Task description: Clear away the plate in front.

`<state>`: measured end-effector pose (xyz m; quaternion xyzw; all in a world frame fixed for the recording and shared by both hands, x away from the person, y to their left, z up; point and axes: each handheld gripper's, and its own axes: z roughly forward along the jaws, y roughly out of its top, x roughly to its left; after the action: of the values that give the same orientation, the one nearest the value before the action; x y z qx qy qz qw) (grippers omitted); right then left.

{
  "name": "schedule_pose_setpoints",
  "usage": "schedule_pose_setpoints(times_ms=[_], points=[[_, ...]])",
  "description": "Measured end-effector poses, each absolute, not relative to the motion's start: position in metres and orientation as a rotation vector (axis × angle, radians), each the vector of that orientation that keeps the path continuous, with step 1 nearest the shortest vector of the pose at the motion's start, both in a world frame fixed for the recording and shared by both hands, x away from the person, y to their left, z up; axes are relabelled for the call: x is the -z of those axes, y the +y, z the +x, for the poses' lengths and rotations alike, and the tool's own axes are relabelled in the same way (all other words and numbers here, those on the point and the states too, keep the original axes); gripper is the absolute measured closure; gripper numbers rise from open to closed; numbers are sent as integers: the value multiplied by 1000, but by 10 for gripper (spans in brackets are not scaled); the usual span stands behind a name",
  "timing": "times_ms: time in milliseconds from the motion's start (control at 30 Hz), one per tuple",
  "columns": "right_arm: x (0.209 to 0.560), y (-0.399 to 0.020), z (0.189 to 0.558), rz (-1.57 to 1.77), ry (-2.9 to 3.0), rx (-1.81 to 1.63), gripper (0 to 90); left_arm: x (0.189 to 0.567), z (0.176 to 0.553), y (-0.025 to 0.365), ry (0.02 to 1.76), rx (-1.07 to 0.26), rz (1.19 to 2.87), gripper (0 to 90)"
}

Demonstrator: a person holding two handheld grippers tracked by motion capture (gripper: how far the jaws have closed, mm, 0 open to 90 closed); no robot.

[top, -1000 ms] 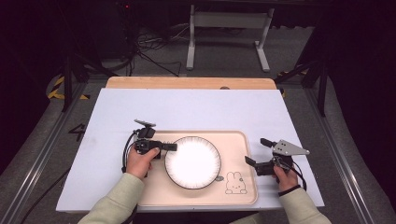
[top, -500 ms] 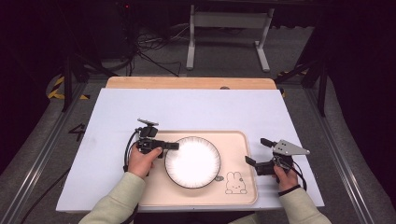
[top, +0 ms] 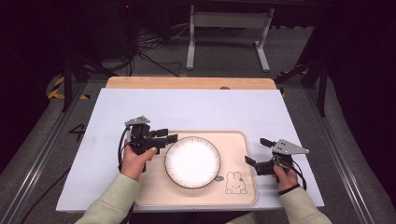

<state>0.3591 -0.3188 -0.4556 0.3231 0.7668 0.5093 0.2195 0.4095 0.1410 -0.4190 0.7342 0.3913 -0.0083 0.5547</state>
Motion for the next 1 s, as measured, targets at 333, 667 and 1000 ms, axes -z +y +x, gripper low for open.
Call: schedule_pose_setpoints(times_ms=[333,667,1000], points=[[456,-319,360,893,2127,-1402,25,409,395,155,816,-119,1660,63],[456,-319,360,895,2128,-1402,25,407,385,171,712,-215,1620,3],[456,-319,360,894,2124,-1410,25,414,378,180,612,-345,1623,3]])
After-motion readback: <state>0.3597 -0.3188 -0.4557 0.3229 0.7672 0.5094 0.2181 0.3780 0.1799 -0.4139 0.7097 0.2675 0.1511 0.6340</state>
